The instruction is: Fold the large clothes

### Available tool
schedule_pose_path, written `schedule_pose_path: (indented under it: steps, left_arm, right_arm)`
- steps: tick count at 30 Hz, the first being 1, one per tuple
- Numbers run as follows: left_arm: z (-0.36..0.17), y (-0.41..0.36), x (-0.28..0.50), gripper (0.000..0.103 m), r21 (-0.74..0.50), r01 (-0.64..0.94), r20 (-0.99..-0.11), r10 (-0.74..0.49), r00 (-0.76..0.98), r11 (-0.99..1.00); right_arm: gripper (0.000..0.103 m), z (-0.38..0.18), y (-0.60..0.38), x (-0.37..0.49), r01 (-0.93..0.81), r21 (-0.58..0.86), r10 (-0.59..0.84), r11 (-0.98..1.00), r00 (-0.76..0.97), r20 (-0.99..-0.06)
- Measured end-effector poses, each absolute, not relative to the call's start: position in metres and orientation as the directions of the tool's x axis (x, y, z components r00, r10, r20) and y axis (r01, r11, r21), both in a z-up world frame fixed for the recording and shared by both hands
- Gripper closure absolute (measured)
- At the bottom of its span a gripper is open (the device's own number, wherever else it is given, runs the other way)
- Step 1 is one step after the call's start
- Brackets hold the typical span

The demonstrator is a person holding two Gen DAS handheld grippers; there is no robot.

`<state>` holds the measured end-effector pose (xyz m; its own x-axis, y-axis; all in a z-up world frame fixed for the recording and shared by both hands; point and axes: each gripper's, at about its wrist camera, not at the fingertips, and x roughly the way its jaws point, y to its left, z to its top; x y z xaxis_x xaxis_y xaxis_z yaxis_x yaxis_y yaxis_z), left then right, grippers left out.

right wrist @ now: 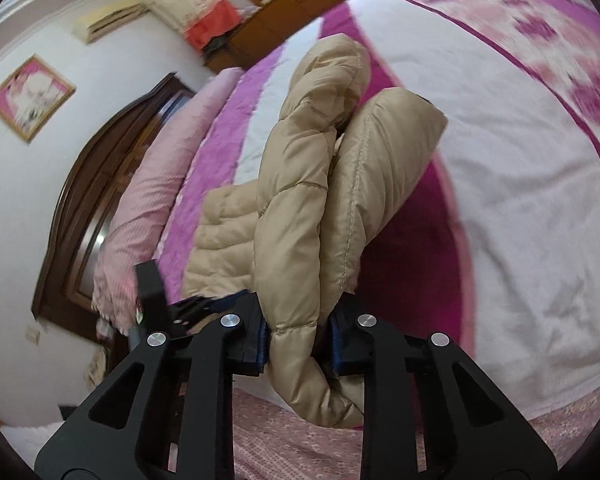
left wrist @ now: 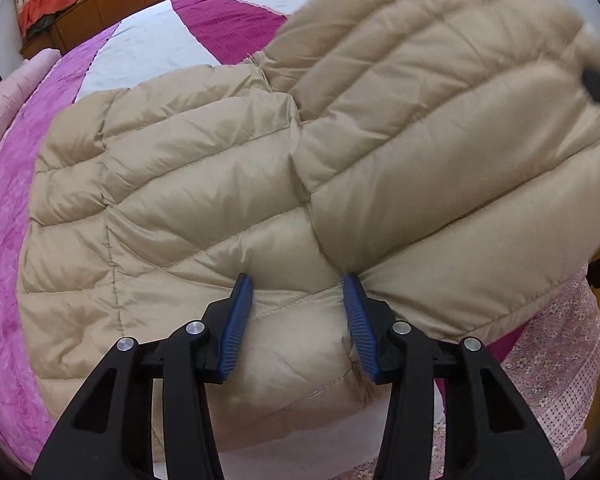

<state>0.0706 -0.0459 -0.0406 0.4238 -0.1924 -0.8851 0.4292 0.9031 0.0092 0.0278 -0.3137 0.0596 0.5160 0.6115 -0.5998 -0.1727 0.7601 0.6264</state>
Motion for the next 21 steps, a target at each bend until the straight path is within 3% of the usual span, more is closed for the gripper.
schedule_pose_path:
  steps: [11,21]
  left_arm:
    - [-0.023,-0.021,0.06,0.059,-0.021,0.414,-0.869,-0.221,0.442,0.91]
    - [0.014,0.083,0.063,0.059,0.053,0.234,-0.85,-0.079,0.521,0.971]
  right_arm:
    - [0.08,0.1,-0.22,0.047,-0.278,0.463,0.54,0.841,0.468,-0.699]
    - [0.08,0.101,-0.137,0.069,-0.348,0.418,0.535,0.839,0.39,-0.749]
